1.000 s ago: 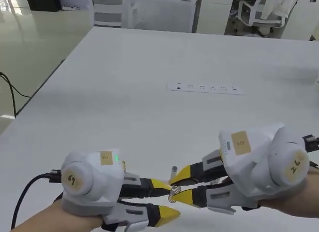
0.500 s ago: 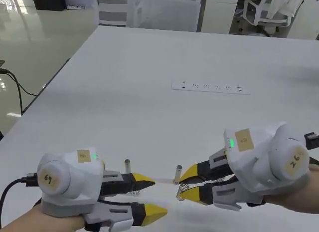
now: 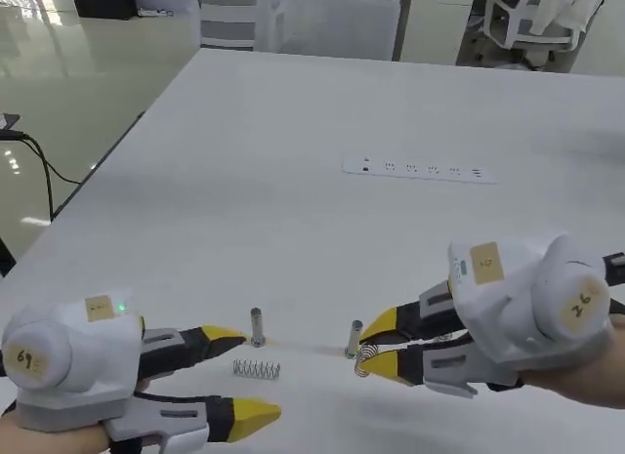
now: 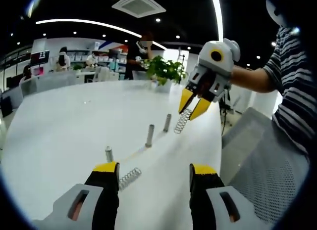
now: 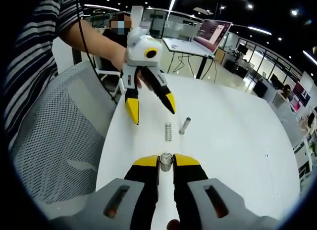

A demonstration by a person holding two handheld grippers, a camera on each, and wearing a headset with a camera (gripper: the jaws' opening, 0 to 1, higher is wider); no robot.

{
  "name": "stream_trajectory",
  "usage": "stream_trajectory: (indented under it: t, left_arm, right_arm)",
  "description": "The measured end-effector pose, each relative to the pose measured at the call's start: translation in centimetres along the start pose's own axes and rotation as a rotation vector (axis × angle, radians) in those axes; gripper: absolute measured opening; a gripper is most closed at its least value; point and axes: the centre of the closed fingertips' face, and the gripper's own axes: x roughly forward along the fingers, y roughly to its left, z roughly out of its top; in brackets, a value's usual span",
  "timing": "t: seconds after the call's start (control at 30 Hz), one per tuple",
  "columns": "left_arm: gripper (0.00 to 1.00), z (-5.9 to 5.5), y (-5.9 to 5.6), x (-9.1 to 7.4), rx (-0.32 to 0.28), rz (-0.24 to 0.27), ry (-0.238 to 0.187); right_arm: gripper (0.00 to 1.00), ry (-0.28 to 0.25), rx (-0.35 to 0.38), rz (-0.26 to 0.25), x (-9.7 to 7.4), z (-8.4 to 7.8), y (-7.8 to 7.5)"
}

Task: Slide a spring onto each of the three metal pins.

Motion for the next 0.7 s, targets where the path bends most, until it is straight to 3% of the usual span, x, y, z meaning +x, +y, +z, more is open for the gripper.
stream_trajectory:
  t: [0.23,0.47,0.7]
  left_arm:
    - [0.73,-0.8,1.9,-2.1,-0.014,0.063,0.000]
    - [0.94,-1.1,3.1,-2.9,-0.040,0.124,-0.002]
    - [0.98,-1.1,3.2,-3.0,-0.044,0.130,-0.002]
  right_arm:
    - [0.07,-0.008,0.018,-0.015,-0.1,0.0,-0.6]
    - [0.07,0.003,0.032,-0.036,-0.1,-0.2,-1.6]
    - [0.07,0.000,0.068,-0.041,0.1,-0.3,-2.1]
